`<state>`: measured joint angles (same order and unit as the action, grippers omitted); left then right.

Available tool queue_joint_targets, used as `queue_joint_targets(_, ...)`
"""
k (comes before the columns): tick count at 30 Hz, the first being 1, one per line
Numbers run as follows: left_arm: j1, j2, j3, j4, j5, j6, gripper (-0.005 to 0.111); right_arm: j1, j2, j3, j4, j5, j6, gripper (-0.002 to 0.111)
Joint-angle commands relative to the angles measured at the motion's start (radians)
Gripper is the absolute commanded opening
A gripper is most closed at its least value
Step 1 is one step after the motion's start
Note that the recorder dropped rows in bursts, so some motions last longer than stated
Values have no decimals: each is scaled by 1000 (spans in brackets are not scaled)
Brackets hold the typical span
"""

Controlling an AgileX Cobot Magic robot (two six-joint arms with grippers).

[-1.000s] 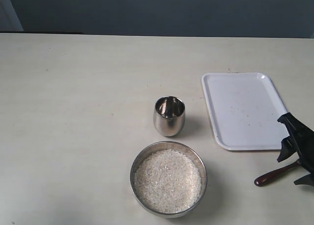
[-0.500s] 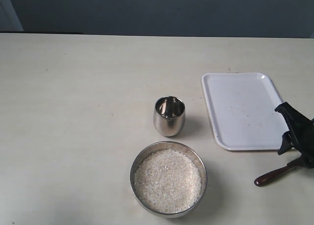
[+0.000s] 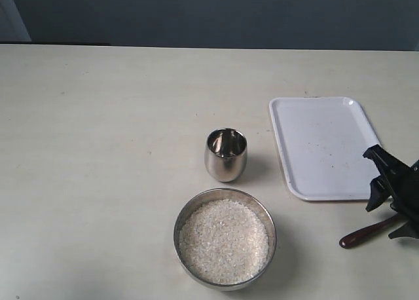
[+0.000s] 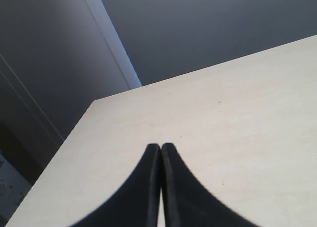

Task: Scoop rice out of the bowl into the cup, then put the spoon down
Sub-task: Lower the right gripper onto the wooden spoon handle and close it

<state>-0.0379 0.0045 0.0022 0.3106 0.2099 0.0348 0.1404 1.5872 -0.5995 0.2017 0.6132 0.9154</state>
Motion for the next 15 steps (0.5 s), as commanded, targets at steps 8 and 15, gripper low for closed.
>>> queue_joint_targets(8,-6,-5,-2,-3,-3,-6,0,1,31,-5,-17,-23,16,47)
queue_joint_targets(15,-6,-5,-2,-3,-7,-6,0,1,75,-5,-7,-24,29,47)
